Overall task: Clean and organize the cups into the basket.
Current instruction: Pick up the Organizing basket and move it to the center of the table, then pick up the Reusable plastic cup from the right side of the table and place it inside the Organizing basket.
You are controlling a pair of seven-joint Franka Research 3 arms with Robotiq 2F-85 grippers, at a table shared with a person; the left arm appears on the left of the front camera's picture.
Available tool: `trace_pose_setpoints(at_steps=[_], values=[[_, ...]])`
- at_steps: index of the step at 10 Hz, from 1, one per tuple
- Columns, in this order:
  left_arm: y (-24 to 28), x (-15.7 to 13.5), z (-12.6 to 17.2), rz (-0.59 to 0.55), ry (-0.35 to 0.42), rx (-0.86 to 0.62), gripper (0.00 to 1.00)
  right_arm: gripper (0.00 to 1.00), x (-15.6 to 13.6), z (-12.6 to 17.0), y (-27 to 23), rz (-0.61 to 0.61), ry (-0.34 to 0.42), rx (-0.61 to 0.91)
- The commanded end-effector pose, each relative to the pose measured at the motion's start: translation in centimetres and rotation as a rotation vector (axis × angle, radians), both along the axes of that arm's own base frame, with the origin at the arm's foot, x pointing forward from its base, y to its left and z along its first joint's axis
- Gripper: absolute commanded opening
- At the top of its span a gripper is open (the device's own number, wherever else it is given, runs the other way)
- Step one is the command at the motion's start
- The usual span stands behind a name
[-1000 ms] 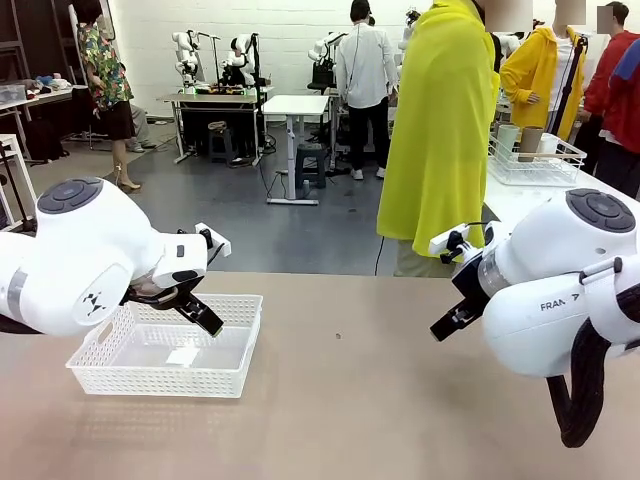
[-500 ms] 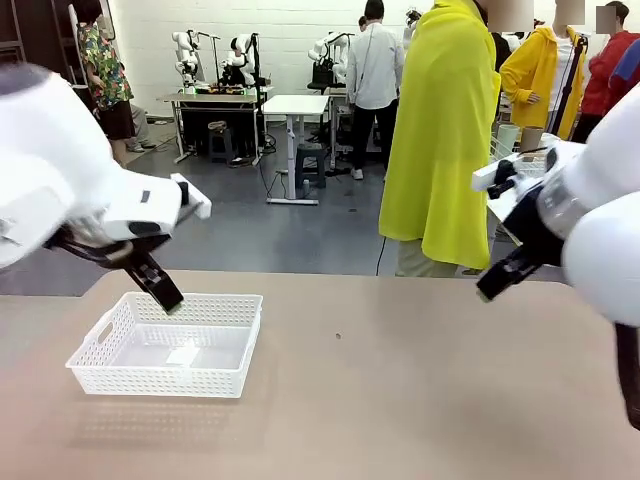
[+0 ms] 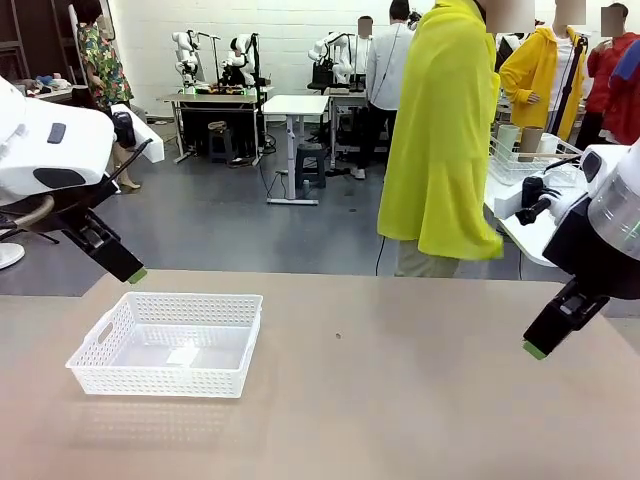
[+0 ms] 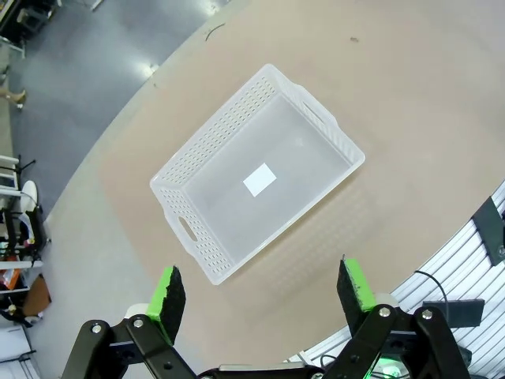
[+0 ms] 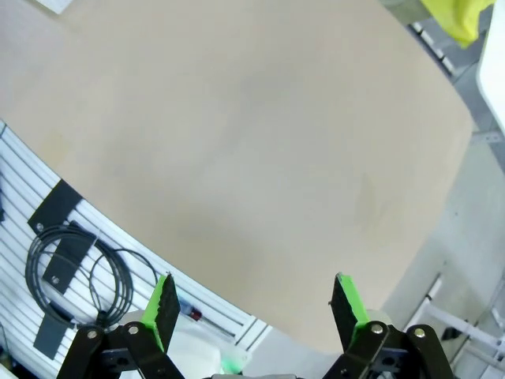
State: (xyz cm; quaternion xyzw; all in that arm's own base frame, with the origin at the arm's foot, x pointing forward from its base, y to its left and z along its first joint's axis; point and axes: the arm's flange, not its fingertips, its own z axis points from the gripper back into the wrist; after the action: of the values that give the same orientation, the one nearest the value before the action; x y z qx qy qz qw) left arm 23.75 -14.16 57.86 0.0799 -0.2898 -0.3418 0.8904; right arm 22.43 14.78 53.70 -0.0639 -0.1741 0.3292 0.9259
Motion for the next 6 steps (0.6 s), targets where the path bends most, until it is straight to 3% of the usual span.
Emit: trace_pose_setpoints(at_steps=[1,3,4,5,6], values=[[-0.1,0.5,-0.6,-0.005,0.026,-0.004,1.00,1.00,1.0,0.1,-0.1,-0.002,-0.030,0.024],[0.0,0.1,-0.1,0.000,0.005,0.000,1.00,1.00,0.2,0.1,0.0,-0.001,-0.008,0.006],[2.7,2.5,-0.9,-0.023,0.121,-0.376,1.00,1.00,2.8,-1.6,-3.6,-0.044,0.041,0.353],[6.3,4.2,-1.2,0.001,0.272,-0.635,1.00,1.00,4.6,-4.0,-8.7,-0.190,0.073,0.618],[9.3,5.0,-1.1,0.010,0.349,-0.863,1.00,1.00,5.3,-6.3,-12.5,-0.237,0.117,0.798]])
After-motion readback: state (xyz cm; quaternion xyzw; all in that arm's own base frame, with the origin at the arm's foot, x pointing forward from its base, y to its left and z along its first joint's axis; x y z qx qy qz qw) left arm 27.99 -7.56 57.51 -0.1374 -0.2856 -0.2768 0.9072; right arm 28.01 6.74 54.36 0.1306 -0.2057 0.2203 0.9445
